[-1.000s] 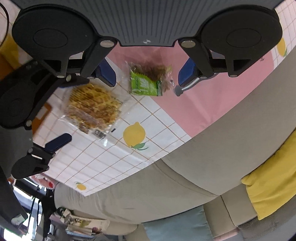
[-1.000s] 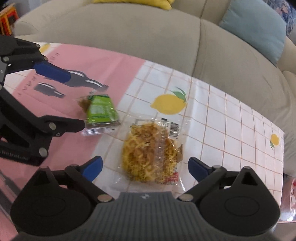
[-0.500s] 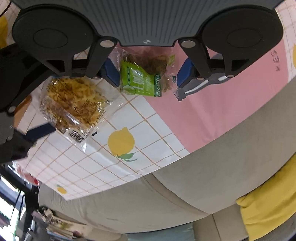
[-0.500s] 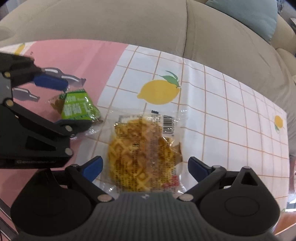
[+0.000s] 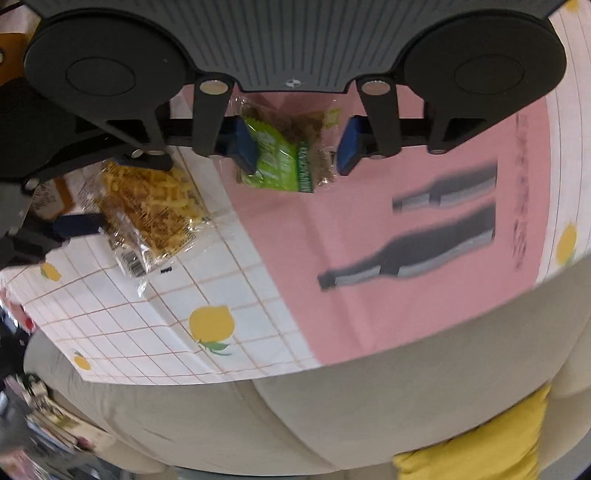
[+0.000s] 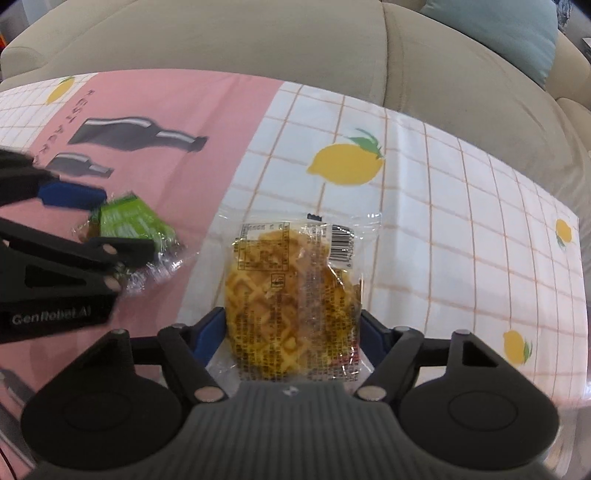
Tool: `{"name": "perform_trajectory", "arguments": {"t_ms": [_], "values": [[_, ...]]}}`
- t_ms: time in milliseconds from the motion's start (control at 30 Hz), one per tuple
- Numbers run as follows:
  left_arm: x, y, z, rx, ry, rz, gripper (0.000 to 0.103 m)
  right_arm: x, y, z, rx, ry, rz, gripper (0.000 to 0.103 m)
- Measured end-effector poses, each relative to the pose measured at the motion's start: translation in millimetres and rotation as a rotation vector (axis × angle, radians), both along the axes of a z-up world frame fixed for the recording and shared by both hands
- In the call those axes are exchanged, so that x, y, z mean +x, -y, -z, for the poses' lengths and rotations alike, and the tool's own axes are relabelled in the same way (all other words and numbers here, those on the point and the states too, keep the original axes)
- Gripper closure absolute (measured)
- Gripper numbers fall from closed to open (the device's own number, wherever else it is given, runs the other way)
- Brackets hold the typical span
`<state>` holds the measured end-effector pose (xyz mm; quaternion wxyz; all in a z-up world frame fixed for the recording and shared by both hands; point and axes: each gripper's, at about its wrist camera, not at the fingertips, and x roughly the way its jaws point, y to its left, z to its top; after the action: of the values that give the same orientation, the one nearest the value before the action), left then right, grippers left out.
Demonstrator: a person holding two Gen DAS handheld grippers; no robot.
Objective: Organize snacks
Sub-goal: 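Grasp the green raisin pack with the left tool while the right tool grasps the waffle bag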
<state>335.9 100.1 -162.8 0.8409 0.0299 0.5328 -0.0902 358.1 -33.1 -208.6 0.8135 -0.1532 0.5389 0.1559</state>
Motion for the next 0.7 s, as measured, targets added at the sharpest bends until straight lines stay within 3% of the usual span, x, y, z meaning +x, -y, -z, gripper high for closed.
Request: {"name": "perform_trajectory", "arguments": {"t_ms": [500,700], "values": [[-114,-6,-6,-0.106,-0.101,-0.111,0.059,-134,6,-5,0.053,-0.027,-0.025,0.034],[-151,-12,-6,-0.171,-0.143,-0.14,0.059,-168,16,-7,0.088,0.002,-0.014,0.032]]}}
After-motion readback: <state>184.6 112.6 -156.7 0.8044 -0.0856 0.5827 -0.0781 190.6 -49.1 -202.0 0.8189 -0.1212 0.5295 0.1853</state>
